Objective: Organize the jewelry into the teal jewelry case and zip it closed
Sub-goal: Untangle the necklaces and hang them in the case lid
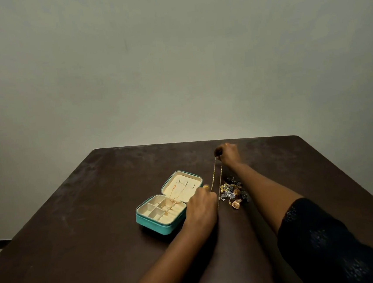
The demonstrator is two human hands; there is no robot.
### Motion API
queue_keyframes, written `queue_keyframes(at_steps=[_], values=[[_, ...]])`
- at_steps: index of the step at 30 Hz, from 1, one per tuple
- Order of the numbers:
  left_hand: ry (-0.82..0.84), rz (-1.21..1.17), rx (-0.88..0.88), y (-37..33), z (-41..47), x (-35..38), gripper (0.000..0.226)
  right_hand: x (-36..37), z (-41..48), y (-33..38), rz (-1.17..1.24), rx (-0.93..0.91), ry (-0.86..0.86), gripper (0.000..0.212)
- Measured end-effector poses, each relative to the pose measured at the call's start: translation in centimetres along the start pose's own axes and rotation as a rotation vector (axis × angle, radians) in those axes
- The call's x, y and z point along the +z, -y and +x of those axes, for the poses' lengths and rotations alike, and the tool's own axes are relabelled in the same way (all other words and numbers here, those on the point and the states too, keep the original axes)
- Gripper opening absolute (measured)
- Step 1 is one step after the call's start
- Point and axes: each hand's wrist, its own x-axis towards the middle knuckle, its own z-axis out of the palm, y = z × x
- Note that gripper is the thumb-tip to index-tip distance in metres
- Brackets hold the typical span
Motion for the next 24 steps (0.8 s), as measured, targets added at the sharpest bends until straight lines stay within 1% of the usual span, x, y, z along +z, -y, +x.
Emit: queue_keyframes(at_steps=[2,4,9,18,24], values=[[-0.004,0.015,0.051,-0.2,0.0,0.1,0.027,0.5,0.0,-0.3,-0.010,-0.011,0.042,0.019],[0.020,0.083,0.090,-0.6,0.0,-0.1,0.027,0.9,-0.2,-0.4,-0.009,0.000,0.058,0.017],[0.109,0.180,0.081,-0.9,0.3,-0.8,0.025,1.7,-0.3,-0.6,0.021,0.023,0.058,0.019],[0.152,0.179,0.067,-0.6,0.5,-1.1,0.026,2.9,0.0,-0.3,0.019,0.003,0.103,0.019],[0.162,0.141,0.068,-0.5,0.5,-1.5,0.026,2.6,0.1,0.3,-0.058,-0.023,0.143,0.021]])
